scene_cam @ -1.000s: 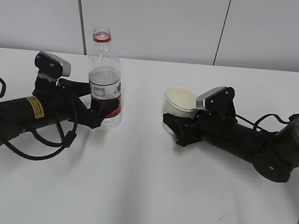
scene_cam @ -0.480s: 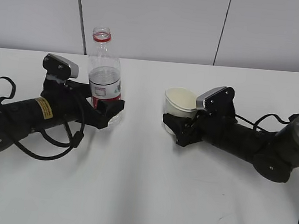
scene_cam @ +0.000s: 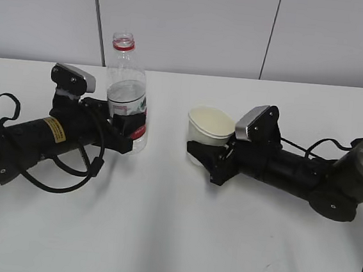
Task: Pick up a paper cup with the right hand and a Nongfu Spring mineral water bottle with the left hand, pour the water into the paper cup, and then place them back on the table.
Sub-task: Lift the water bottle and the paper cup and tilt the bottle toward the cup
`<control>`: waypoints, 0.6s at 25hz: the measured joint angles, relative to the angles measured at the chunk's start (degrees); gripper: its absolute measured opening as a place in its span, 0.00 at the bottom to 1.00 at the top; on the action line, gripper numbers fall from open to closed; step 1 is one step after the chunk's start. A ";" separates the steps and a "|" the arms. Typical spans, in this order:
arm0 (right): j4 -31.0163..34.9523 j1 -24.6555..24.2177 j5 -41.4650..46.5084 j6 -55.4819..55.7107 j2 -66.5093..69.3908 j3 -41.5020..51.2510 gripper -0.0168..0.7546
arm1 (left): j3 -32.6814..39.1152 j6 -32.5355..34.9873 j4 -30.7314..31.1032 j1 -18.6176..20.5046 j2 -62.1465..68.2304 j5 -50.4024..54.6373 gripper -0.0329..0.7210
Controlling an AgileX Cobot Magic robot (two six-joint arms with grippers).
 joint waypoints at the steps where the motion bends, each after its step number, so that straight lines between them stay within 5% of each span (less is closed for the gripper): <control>1: -1.57 0.00 -0.31 0.00 0.00 0.00 0.68 | 0.00 0.44 -0.06 0.00 0.00 0.00 0.56; 15: -12.82 0.00 -1.04 2.99 -3.33 0.00 0.68 | 0.13 12.81 0.16 0.00 -5.93 7.53 0.55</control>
